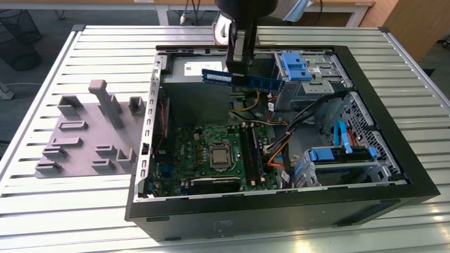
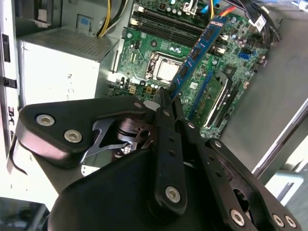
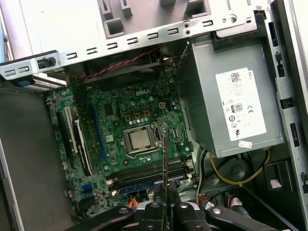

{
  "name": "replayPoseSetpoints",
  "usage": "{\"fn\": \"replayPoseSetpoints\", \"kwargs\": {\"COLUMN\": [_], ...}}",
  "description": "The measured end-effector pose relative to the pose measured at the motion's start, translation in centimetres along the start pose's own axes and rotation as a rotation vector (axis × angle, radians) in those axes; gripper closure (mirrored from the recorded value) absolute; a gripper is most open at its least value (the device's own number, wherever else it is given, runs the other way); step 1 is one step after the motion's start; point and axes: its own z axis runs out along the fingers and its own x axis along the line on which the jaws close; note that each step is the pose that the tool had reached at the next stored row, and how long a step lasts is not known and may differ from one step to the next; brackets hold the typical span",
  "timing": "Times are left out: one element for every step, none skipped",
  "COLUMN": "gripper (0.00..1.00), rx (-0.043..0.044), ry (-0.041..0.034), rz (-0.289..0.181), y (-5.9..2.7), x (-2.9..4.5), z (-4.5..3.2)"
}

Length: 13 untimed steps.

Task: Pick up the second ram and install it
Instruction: 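Insert the second ram into the second slot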

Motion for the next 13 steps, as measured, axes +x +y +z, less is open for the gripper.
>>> {"fn": "replayPoseSetpoints", "kwargs": {"gripper": [0.86, 0.86, 0.86, 0.86, 0.86, 0.86, 0.86, 0.86, 0.86, 0.86, 0.86, 0.86, 0.86], "rx": [0.0000, 0.0000, 0.0000, 0.0000, 0.0000, 0.0000, 0.0001, 0.0001, 0.0001, 0.0001, 0.0001, 0.0001, 0.0001], "ry": [0.0002, 0.0004, 0.0007, 0.0009, 0.0011, 0.0013, 0.0015, 0.0018, 0.0020, 0.0022, 0.0023, 0.0025, 0.0027], "rz": [0.011, 0.022, 0.034, 0.045, 0.055, 0.066, 0.077, 0.087, 0.098, 0.108, 0.116, 0.125, 0.133], "y": [0.00, 0.00, 0.00, 0.00, 0.00, 0.00, 0.00, 0.00, 0.00, 0.00, 0.00, 0.00, 0.00], "x": [0.00, 0.00, 0.00, 0.00, 0.00, 0.00, 0.00, 0.00, 0.00, 0.00, 0.00, 0.00, 0.00], "z": [0.00, 0.01, 0.01, 0.01, 0.02, 0.02, 0.03, 0.03, 0.03, 0.04, 0.04, 0.04, 0.05]}}
